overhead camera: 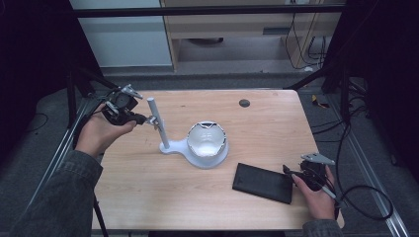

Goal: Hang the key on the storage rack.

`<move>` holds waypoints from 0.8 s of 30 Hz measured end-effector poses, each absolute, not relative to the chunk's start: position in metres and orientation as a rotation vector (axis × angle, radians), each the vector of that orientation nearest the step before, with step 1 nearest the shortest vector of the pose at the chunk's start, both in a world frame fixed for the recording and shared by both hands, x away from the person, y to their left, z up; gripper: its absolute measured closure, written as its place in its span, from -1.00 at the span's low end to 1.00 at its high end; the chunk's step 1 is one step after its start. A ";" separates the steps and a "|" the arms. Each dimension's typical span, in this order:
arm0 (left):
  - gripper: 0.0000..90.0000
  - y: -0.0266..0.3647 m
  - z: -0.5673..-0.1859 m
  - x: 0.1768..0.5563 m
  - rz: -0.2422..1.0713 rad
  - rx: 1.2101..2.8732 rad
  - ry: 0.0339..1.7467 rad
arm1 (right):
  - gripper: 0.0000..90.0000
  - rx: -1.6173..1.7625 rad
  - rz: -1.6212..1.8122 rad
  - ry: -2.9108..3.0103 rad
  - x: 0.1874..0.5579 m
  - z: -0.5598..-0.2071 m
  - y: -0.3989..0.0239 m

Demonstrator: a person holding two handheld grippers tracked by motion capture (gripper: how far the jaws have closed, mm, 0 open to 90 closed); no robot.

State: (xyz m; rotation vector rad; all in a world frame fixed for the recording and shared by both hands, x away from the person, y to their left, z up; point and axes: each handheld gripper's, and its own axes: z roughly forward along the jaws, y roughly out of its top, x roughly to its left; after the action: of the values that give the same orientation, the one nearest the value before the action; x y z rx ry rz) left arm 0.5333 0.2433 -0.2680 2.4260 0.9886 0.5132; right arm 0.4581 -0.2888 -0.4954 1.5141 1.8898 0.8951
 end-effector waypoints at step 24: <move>0.11 0.256 -0.259 0.487 0.674 2.284 0.875 | -0.72 1.501 0.894 1.889 0.458 -0.495 -0.289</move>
State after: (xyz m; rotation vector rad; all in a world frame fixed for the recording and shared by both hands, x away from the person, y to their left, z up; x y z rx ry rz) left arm 0.4869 0.2563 -0.2587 2.2841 0.8752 0.6739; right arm 0.4579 -0.2886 -0.4950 1.5010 1.8895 0.8939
